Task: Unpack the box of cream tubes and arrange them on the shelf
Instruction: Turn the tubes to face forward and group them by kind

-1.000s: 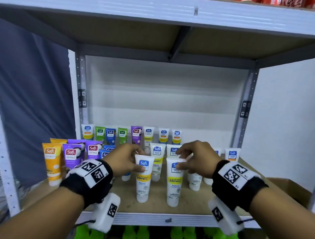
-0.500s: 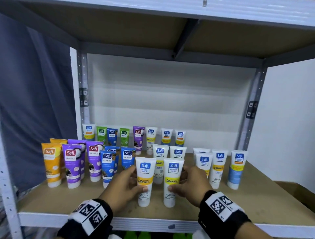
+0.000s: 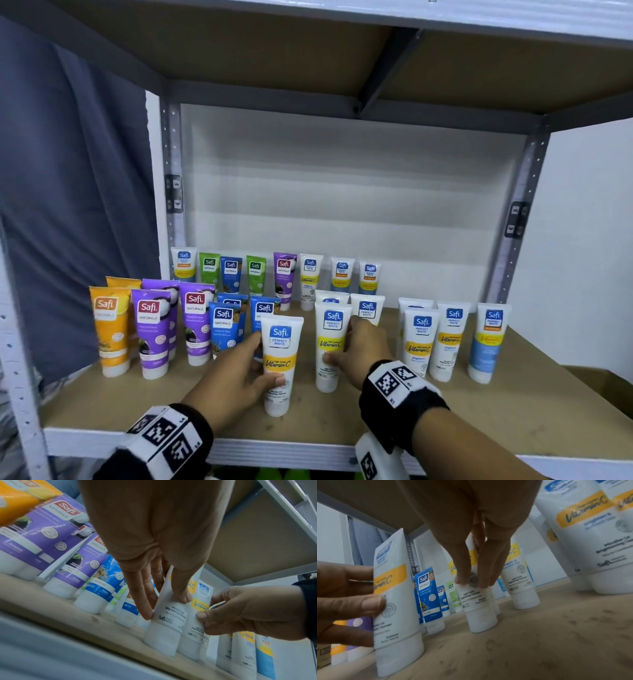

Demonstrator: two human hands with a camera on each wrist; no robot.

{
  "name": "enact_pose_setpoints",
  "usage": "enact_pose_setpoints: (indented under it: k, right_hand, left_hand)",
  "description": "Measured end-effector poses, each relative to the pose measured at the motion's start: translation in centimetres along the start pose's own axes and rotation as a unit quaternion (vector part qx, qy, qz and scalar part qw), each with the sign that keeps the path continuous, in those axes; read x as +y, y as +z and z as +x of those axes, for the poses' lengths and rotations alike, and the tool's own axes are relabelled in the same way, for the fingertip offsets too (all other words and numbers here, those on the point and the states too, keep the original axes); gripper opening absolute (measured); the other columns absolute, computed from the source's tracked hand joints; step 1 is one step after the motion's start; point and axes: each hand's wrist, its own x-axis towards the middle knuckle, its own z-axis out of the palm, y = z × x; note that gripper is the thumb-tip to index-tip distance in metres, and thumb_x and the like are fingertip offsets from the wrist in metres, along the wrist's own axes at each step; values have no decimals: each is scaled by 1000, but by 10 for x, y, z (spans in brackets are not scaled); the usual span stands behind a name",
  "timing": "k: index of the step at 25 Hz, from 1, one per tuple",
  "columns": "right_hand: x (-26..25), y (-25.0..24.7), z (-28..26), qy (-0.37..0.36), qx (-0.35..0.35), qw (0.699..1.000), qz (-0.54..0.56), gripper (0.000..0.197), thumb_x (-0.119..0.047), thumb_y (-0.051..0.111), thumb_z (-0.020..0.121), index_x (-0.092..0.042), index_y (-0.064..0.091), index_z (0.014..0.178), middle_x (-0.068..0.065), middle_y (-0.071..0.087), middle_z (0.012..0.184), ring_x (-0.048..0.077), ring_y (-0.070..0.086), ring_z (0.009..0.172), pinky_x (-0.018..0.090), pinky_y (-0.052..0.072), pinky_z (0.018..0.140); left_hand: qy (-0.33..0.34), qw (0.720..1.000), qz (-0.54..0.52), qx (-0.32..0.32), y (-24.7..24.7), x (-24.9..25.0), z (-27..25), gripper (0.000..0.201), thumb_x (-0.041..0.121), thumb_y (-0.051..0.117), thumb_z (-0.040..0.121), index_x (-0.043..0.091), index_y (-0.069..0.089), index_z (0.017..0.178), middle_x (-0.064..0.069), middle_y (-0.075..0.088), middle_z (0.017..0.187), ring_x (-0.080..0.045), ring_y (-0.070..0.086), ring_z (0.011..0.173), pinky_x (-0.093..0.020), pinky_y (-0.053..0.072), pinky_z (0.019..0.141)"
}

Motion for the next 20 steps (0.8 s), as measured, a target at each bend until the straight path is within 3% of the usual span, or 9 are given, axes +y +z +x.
enact_pose_setpoints:
  k: [3, 10, 20]
  right_hand:
    - [1, 7, 6, 10, 8, 1000, 6, 48, -18, 83, 72, -14, 59, 113, 3, 68, 113, 19, 63, 108, 31, 50, 95]
    - [2, 15, 12, 23, 22, 999, 11, 49, -16, 82, 72, -12, 57, 115, 4, 66, 117, 20, 62, 111, 33, 51, 95]
    - [-1, 15, 13, 29, 24, 999, 3, 49, -15, 82, 73, -11, 56, 116, 5, 64, 121, 21, 60, 114, 33, 50, 96]
  left_hand:
    - [0, 1000, 0, 4, 0, 0, -1, 38, 25, 74, 82, 33, 52, 112, 23, 65, 107, 13, 61, 94, -9, 50, 79]
    - [-3, 1000, -24, 2, -1, -4, -1, 39, 24, 76, 80, 34, 54, 111, 20, 68, 107, 5, 65, 95, -24, 54, 88]
    - [-7, 999, -36, -5, 0, -7, -1, 41, 25, 75, 81, 36, 53, 114, 18, 67, 110, 3, 65, 98, -23, 55, 88]
